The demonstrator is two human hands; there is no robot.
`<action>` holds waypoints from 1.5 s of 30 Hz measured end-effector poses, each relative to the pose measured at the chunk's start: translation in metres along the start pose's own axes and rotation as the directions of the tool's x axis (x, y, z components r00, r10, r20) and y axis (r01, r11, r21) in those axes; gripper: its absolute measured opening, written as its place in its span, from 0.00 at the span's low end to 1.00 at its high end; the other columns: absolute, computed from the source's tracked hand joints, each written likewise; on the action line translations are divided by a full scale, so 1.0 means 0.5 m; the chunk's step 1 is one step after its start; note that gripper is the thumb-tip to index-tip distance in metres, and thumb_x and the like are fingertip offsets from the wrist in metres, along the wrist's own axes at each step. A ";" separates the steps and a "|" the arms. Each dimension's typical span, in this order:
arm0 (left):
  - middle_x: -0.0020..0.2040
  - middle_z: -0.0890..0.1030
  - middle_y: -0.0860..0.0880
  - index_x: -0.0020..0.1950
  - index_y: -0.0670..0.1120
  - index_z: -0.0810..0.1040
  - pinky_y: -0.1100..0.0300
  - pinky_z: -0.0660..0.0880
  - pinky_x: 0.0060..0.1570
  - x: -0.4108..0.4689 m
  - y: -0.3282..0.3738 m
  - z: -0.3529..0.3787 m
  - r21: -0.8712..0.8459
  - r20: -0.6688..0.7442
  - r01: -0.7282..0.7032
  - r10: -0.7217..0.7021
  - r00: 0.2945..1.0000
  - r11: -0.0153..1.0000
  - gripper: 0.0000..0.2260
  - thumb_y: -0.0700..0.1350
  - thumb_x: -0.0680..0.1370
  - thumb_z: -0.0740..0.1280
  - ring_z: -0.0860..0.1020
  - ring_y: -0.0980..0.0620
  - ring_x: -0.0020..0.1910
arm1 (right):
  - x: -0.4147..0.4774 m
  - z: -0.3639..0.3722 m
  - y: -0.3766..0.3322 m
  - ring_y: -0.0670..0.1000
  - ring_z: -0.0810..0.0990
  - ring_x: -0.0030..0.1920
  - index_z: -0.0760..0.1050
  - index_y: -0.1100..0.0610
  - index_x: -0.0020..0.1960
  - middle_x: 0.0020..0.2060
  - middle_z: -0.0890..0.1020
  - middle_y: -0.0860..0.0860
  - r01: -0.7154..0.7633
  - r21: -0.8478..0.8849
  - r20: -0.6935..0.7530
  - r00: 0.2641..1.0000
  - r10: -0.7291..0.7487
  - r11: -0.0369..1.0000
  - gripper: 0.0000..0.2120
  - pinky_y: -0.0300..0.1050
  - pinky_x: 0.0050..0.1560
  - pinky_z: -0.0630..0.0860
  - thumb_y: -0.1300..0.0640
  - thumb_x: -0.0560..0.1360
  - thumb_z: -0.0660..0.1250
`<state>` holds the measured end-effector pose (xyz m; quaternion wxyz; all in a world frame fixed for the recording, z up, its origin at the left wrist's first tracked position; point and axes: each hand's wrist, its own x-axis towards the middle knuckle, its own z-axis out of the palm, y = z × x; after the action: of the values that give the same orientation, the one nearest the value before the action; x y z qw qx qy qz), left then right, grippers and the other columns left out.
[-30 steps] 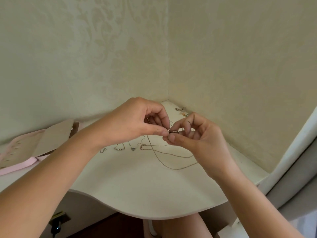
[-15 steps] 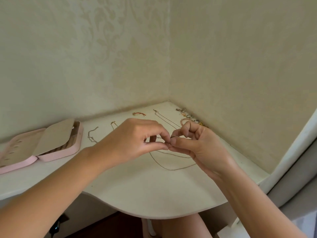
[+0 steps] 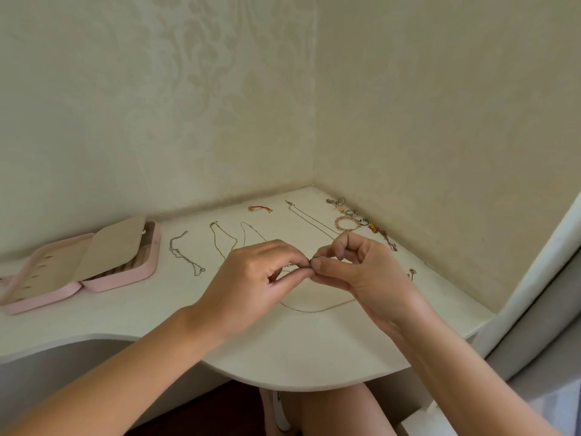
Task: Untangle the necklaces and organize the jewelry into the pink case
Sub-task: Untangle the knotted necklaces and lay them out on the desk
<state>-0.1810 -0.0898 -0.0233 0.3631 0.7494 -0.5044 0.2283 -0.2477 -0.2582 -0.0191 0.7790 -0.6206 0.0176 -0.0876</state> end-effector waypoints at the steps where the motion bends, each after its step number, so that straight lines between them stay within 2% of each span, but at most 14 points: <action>1: 0.36 0.76 0.63 0.43 0.45 0.83 0.74 0.61 0.32 -0.003 0.001 -0.001 -0.031 -0.003 0.047 -0.047 0.999 0.998 0.07 0.48 0.74 0.70 0.65 0.63 0.28 | -0.001 0.001 0.003 0.55 0.81 0.40 0.68 0.60 0.35 0.38 0.80 0.58 -0.010 0.005 0.007 1.000 0.010 1.000 0.14 0.43 0.47 0.81 0.73 0.69 0.70; 5: 0.36 0.77 0.60 0.42 0.50 0.80 0.68 0.67 0.32 -0.023 0.000 0.002 -0.164 0.049 0.232 -0.227 0.973 0.959 0.04 0.50 0.74 0.70 0.72 0.57 0.31 | -0.004 0.007 0.015 0.55 0.82 0.40 0.69 0.61 0.36 0.38 0.80 0.59 -0.043 0.052 0.038 0.998 0.041 0.998 0.13 0.44 0.47 0.81 0.73 0.69 0.71; 8: 0.53 0.80 0.60 0.43 0.50 0.78 0.66 0.74 0.50 -0.031 -0.010 0.003 -0.347 0.147 0.420 -0.394 0.907 0.838 0.03 0.49 0.75 0.67 0.79 0.57 0.51 | -0.006 0.010 0.025 0.56 0.84 0.40 0.69 0.60 0.39 0.36 0.82 0.57 -0.042 -0.041 0.012 0.999 0.042 0.998 0.12 0.45 0.46 0.82 0.71 0.70 0.71; 10: 0.57 0.81 0.57 0.46 0.46 0.78 0.65 0.73 0.56 -0.035 -0.020 0.000 -0.466 0.181 0.492 -0.465 0.867 0.735 0.06 0.48 0.76 0.67 0.79 0.57 0.56 | -0.009 0.009 0.035 0.55 0.85 0.39 0.69 0.60 0.38 0.34 0.82 0.55 -0.039 -0.197 -0.021 0.999 0.036 0.980 0.12 0.45 0.46 0.82 0.70 0.70 0.72; 14: 0.51 0.84 0.54 0.50 0.37 0.77 0.65 0.75 0.53 -0.045 -0.023 -0.002 -0.544 0.222 0.538 -0.508 0.832 0.644 0.13 0.48 0.75 0.65 0.80 0.60 0.50 | -0.015 0.005 0.059 0.52 0.84 0.37 0.71 0.60 0.37 0.32 0.82 0.53 -0.044 -0.292 -0.034 0.999 0.035 0.955 0.11 0.42 0.43 0.80 0.70 0.70 0.71; 16: 0.50 0.84 0.54 0.49 0.39 0.78 0.65 0.75 0.53 -0.049 -0.023 0.004 -0.517 0.233 0.560 -0.523 0.820 0.648 0.14 0.49 0.73 0.65 0.81 0.60 0.47 | -0.012 0.005 0.062 0.52 0.84 0.39 0.75 0.59 0.40 0.34 0.83 0.54 -0.026 -0.354 -0.027 0.999 0.018 0.935 0.07 0.41 0.44 0.80 0.66 0.71 0.72; 18: 0.51 0.84 0.53 0.49 0.43 0.80 0.62 0.73 0.57 -0.052 -0.027 0.010 -0.483 0.233 0.586 -0.550 0.802 0.651 0.12 0.50 0.73 0.68 0.80 0.58 0.51 | -0.005 0.006 0.063 0.50 0.84 0.40 0.79 0.57 0.45 0.40 0.85 0.52 -0.027 -0.423 0.013 0.999 0.036 0.906 0.05 0.43 0.48 0.79 0.64 0.71 0.73; 21: 0.47 0.84 0.51 0.45 0.47 0.82 0.59 0.72 0.58 -0.053 -0.031 0.011 -0.510 0.245 0.614 -0.583 0.775 0.602 0.08 0.51 0.72 0.72 0.80 0.56 0.50 | 0.002 0.011 0.072 0.47 0.83 0.47 0.81 0.55 0.53 0.47 0.85 0.50 -0.063 -0.421 0.154 0.978 0.140 0.905 0.10 0.41 0.50 0.78 0.64 0.73 0.71; 23: 0.43 0.83 0.51 0.45 0.45 0.81 0.57 0.72 0.57 -0.051 -0.028 0.010 -0.539 0.243 0.611 -0.587 0.772 0.580 0.09 0.49 0.72 0.72 0.79 0.56 0.47 | 0.004 0.015 0.078 0.50 0.83 0.50 0.80 0.57 0.56 0.49 0.85 0.53 -0.077 -0.354 0.187 0.971 0.151 0.932 0.13 0.43 0.55 0.79 0.67 0.73 0.70; 25: 0.41 0.81 0.50 0.45 0.42 0.80 0.56 0.73 0.55 -0.047 -0.026 0.009 -0.569 0.241 0.601 -0.584 0.775 0.561 0.11 0.49 0.71 0.69 0.78 0.56 0.44 | 0.005 0.019 0.080 0.51 0.83 0.49 0.80 0.58 0.55 0.50 0.84 0.56 -0.077 -0.286 0.190 0.973 0.135 0.955 0.13 0.43 0.54 0.79 0.69 0.72 0.70; 30: 0.38 0.80 0.51 0.44 0.41 0.79 0.66 0.74 0.46 -0.041 -0.020 -0.001 -0.636 0.244 0.579 -0.579 0.778 0.510 0.09 0.47 0.71 0.68 0.77 0.58 0.39 | 0.006 0.023 0.074 0.51 0.84 0.47 0.80 0.56 0.53 0.45 0.85 0.53 -0.043 -0.260 0.228 0.968 0.105 0.965 0.16 0.38 0.51 0.78 0.69 0.68 0.74; 36: 0.35 0.78 0.52 0.43 0.42 0.78 0.65 0.74 0.44 -0.038 -0.017 -0.005 -0.655 0.234 0.572 -0.587 0.775 0.494 0.08 0.47 0.70 0.68 0.75 0.57 0.36 | 0.002 0.028 0.073 0.49 0.83 0.41 0.80 0.60 0.50 0.41 0.85 0.53 0.022 -0.241 0.212 0.977 0.031 0.970 0.14 0.39 0.48 0.79 0.67 0.65 0.77; 39: 0.35 0.79 0.51 0.43 0.41 0.78 0.65 0.76 0.43 -0.035 -0.011 -0.004 -0.678 0.230 0.556 -0.579 0.782 0.481 0.08 0.45 0.70 0.68 0.76 0.56 0.36 | -0.001 0.036 0.075 0.49 0.82 0.39 0.80 0.60 0.45 0.38 0.84 0.53 0.059 -0.259 0.166 0.986 -0.015 0.964 0.09 0.41 0.48 0.79 0.65 0.67 0.76; 45: 0.35 0.82 0.50 0.45 0.40 0.77 0.64 0.76 0.43 -0.039 -0.005 -0.006 -0.667 0.180 0.533 -0.581 0.794 0.521 0.09 0.46 0.71 0.67 0.79 0.55 0.37 | -0.012 0.045 0.070 0.47 0.82 0.39 0.80 0.61 0.46 0.40 0.85 0.56 0.139 -0.309 0.091 0.989 -0.116 0.941 0.07 0.34 0.43 0.76 0.67 0.70 0.74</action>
<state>-0.1861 -0.0756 -0.0359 0.6836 0.6723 -0.2728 -0.0793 -0.2465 -0.2280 -0.0486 0.6630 -0.7393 -0.0367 -0.1115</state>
